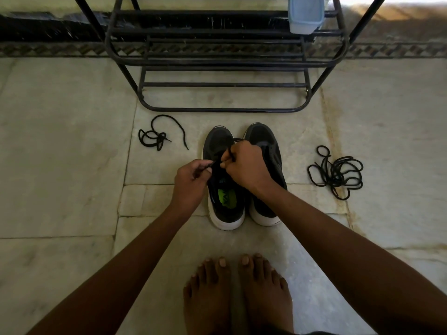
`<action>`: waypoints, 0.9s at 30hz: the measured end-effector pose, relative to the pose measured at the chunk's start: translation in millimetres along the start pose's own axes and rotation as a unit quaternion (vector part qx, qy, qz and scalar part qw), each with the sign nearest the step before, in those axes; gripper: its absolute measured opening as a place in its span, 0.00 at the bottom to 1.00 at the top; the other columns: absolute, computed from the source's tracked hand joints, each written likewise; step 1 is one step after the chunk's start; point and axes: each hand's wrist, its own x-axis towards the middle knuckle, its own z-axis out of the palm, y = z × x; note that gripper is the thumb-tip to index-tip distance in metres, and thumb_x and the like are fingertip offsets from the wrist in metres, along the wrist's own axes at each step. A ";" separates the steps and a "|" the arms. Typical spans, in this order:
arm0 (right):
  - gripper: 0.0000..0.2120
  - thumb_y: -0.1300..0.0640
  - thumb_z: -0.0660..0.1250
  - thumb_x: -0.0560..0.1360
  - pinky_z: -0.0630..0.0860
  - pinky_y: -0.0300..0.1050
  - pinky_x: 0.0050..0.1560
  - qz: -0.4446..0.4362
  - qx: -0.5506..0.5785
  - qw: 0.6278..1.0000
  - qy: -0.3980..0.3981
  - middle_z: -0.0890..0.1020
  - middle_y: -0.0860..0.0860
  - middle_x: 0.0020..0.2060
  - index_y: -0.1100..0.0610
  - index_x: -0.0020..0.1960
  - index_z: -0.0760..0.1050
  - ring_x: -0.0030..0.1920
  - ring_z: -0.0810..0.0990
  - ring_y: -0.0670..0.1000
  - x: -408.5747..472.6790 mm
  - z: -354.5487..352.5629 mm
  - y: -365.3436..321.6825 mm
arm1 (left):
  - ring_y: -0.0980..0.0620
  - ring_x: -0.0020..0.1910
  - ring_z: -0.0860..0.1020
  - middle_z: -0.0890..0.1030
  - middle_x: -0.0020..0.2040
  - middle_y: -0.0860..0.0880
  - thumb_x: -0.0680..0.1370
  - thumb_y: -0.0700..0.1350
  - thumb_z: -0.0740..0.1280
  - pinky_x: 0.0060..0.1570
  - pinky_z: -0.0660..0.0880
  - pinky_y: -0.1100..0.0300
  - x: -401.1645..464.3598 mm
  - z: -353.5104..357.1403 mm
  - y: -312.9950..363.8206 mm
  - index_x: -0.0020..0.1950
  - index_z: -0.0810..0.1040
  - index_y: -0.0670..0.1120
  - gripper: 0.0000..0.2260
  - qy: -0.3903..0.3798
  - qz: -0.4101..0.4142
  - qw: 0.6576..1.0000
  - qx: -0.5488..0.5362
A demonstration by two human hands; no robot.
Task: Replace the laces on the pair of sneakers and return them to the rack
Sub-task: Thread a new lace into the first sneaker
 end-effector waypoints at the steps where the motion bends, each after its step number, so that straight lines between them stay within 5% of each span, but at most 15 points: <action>1: 0.04 0.64 0.71 0.76 0.73 0.30 0.47 0.001 0.004 1.000 0.001 0.86 0.53 0.44 0.61 0.48 0.84 0.45 0.84 0.48 -1.2 -0.6 0.9 | 0.52 0.52 0.84 0.86 0.51 0.49 0.82 0.37 0.66 0.57 0.82 0.48 0.0 0.0 -0.1 0.58 0.83 0.48 0.10 -0.001 0.001 1.000 -0.003; 9: 0.09 0.71 0.63 0.76 0.80 0.52 0.54 -0.044 0.001 0.999 0.017 0.84 0.57 0.42 0.64 0.40 0.77 0.45 0.82 0.54 -0.5 -1.3 0.9 | 0.52 0.53 0.84 0.86 0.51 0.48 0.82 0.37 0.66 0.56 0.81 0.53 -1.3 0.0 0.7 0.57 0.83 0.48 0.10 -0.006 -0.015 1.000 -0.023; 14: 0.05 0.68 0.66 0.78 0.80 0.45 0.50 -0.054 0.023 0.998 0.006 0.84 0.52 0.41 0.63 0.45 0.79 0.44 0.82 0.49 -0.4 3.2 2.5 | 0.53 0.53 0.84 0.86 0.52 0.47 0.82 0.36 0.65 0.51 0.81 0.59 -0.5 0.3 2.4 0.60 0.83 0.45 0.10 -0.008 -0.029 0.999 -0.033; 19: 0.08 0.72 0.67 0.76 0.73 0.23 0.47 -0.055 0.049 0.997 0.007 0.86 0.52 0.43 0.63 0.47 0.83 0.44 0.83 0.45 -5.8 2.4 5.6 | 0.52 0.54 0.84 0.85 0.54 0.45 0.83 0.36 0.65 0.52 0.81 0.60 -0.4 -0.3 3.3 0.61 0.82 0.43 0.10 -0.017 -0.040 0.998 -0.040; 27: 0.10 0.72 0.68 0.73 0.75 0.35 0.51 -0.078 0.006 0.996 0.042 0.82 0.55 0.45 0.60 0.44 0.83 0.47 0.79 0.49 -1.4 13.5 10.8 | 0.49 0.55 0.84 0.86 0.54 0.45 0.83 0.36 0.64 0.55 0.82 0.55 1.6 0.9 1.3 0.62 0.82 0.42 0.11 -0.016 -0.052 0.997 -0.048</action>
